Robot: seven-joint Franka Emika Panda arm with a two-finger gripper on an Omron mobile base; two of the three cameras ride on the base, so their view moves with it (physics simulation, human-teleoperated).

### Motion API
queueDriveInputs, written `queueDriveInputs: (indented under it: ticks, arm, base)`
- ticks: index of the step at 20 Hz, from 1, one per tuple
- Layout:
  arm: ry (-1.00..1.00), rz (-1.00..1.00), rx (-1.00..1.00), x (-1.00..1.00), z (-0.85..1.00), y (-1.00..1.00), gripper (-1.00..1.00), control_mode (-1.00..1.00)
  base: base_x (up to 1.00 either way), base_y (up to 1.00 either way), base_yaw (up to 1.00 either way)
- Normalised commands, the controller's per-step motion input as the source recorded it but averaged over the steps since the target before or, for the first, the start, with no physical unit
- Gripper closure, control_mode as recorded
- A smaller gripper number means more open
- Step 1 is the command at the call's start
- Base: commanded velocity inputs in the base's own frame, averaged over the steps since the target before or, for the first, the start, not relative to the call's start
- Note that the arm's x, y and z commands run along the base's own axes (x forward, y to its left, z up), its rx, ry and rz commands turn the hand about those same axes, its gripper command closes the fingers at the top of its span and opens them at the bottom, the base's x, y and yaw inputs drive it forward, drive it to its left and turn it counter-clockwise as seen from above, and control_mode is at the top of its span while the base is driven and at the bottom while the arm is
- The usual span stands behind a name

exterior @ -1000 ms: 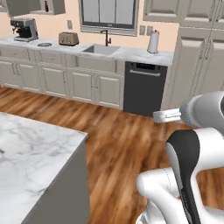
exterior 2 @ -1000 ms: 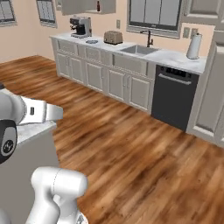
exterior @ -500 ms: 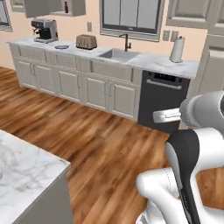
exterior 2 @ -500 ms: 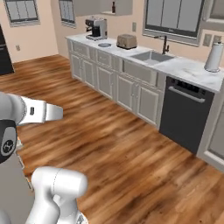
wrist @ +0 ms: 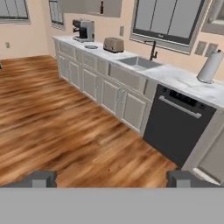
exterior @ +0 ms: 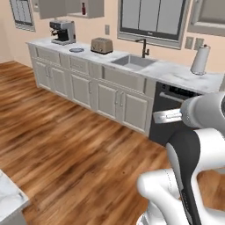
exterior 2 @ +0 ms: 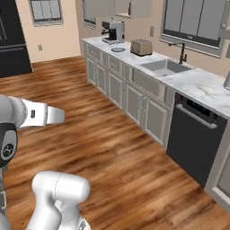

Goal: Move the hot dog bun to the plate on the dining table and place the condiment next to that plate. Then navigate to the fridge and take the sausage and place it on the plate as well.

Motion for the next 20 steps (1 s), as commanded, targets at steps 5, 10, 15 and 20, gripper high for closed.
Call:
queueDriveInputs:
  ticks: [5, 10, 15, 20]
  arm:
    - [0.00, 0.00, 0.00, 0.00, 0.00, 0.00, -1.00, 1.00]
    - [0.00, 0.00, 0.00, 0.00, 0.00, 0.00, -1.00, 1.00]
    - [0.00, 0.00, 0.00, 0.00, 0.00, 0.00, -1.00, 1.00]
    - [0.00, 0.00, 0.00, 0.00, 0.00, 0.00, -1.00, 1.00]
  base:
    - [1.00, -0.63, 0.24]
    - [1.00, -0.46, 0.12]
    - [1.00, -0.10, -0.01]
    - [1.00, 0.23, -0.19]
